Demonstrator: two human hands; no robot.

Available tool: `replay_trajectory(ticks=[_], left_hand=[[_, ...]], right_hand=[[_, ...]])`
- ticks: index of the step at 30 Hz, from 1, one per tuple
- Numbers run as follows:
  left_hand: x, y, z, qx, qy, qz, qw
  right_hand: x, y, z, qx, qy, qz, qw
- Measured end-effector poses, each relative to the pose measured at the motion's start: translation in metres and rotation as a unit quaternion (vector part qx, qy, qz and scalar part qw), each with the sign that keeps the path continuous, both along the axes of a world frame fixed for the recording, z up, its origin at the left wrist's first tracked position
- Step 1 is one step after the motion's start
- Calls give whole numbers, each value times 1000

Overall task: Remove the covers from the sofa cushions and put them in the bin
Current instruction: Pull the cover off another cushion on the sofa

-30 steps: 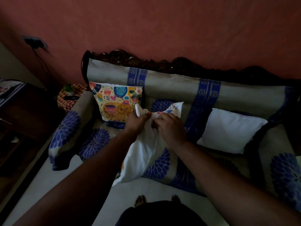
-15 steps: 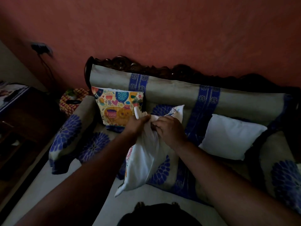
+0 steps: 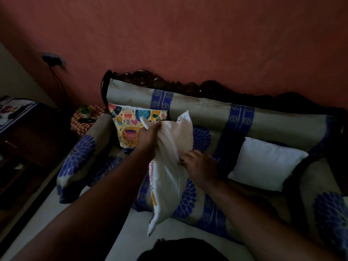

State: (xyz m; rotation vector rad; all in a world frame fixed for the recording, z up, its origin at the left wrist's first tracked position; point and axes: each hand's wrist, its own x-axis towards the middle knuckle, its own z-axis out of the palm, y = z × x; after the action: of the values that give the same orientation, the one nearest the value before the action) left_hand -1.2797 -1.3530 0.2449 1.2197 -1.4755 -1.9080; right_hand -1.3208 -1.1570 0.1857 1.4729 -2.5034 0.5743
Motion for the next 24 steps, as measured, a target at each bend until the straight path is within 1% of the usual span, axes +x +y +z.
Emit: replay_trajectory(ticks=[3,5,7,10,11,14,16,19,20,21,22,23,24], left_hand=[[4,14,-9,-6,26,-18,999],[8,26,-13,-37,36,-42,998],[12,33,-15,-66,47,-66,995],[13,34,-8,-97,32,-74,992],[10,33,-6,-109,19,-77,991],[0,34,8,-157,9,-78,984],[-10,29,16,-151,23,-53,987],[-17,23,23,-109,36,-29,993],[-17,24,25,-98,38,-36,994],[-16,26,26,-84,39,-46,995],[-15,29,26,-72,42,-56,995],[-15,31,24,-63,45,-63,995],[-15,33,24,-58,51,-71,995]], right_hand=[[-3,-4,5,-45,-134,-50,989],[-12,-10,12,-83,-158,-56,982],[-21,-12,19,-108,-150,-49,982],[-25,-16,26,-136,-137,-38,980],[-22,-16,26,-141,-112,-36,983],[-10,-10,17,-112,4,-24,993],[1,-1,-2,-102,32,8,994],[23,11,-33,-81,27,106,991],[28,13,-38,-74,17,125,989],[32,12,-38,-77,-11,117,990],[33,9,-32,-83,-75,78,991],[33,5,-21,-91,-156,13,984],[30,0,-10,-91,-212,-60,971]])
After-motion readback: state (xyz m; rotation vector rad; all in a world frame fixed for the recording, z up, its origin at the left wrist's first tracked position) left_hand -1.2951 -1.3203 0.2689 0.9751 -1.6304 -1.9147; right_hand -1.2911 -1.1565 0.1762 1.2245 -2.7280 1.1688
